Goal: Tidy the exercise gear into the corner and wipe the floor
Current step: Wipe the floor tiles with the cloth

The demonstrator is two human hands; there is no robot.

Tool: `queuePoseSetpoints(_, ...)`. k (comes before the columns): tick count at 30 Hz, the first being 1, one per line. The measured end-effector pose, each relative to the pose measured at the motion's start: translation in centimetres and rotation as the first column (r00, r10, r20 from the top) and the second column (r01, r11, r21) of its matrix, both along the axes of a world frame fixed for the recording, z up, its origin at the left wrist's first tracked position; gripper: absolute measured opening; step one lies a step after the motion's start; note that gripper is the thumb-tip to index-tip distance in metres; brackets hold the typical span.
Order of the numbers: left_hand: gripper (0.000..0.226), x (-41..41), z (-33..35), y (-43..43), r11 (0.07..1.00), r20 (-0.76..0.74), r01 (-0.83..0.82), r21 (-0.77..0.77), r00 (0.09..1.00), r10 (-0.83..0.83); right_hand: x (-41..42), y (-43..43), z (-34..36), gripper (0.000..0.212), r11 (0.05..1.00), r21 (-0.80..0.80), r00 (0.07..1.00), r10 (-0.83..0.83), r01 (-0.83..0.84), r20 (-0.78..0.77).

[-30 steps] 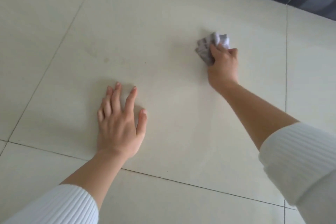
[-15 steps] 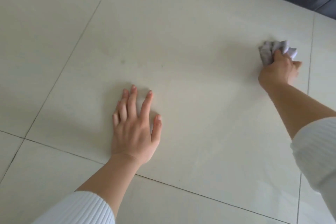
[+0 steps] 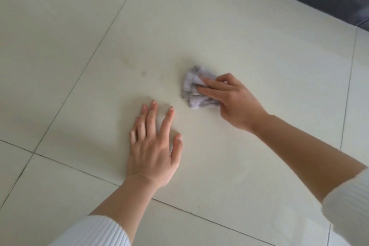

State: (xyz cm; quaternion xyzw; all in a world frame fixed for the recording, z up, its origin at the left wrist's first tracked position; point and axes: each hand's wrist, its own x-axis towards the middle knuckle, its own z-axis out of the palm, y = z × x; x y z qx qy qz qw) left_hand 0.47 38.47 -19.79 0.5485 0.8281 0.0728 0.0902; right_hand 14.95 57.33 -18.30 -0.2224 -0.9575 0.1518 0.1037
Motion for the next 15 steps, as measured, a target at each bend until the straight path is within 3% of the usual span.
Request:
queuePoseSetpoints(1,0.061,0.0,0.0,0.0,1.0,-0.002,0.002,-0.001,1.0,-0.002,1.5,2.0,-0.6,0.054,0.998,0.028,0.998,-0.051,0.051,0.025)
queuePoseSetpoints(3,0.06,0.0,0.0,0.0,1.0,-0.002,0.004,0.005,1.0,-0.004,4.1,6.5,-1.5,0.045,0.934,0.07,0.933,-0.355,0.351,0.056)
queuePoseSetpoints(4,0.06,0.0,-0.1,0.0,1.0,-0.003,0.003,0.011,1.0,-0.003,5.1,8.6,-1.7,0.041,0.854,0.085,0.853,-0.519,0.513,0.063)
queuePoseSetpoints(6,0.06,0.0,-0.1,0.0,1.0,-0.005,0.004,0.021,1.0,-0.004,5.2,11.5,-1.2,0.037,0.594,0.083,0.584,-0.803,0.8,0.122)
queuePoseSetpoints(7,0.059,0.0,-0.1,0.0,1.0,-0.003,0.004,0.025,1.0,-0.004,4.3,12.6,-0.7,0.038,0.478,0.06,0.464,-0.87,0.876,0.166)
queuePoseSetpoints(8,0.059,0.0,-0.1,0.0,1.0,0.0,0.006,0.027,1.0,-0.006,2.8,13.3,-0.3,0.041,0.419,0.025,0.407,-0.894,0.908,0.188)
queuePoseSetpoints(10,0.059,-0.1,-0.1,0.1,1.0,0.003,0.011,0.018,1.0,-0.011,-0.9,13.4,0.0,0.047,0.482,-0.085,0.489,-0.858,0.872,0.155)
queuePoseSetpoints(15,0.06,-0.2,-0.1,-0.1,1.0,0.017,0.02,-0.005,1.0,-0.02,-7.0,4.9,-0.7,0.037,0.85,-0.153,0.861,-0.507,0.505,0.023)
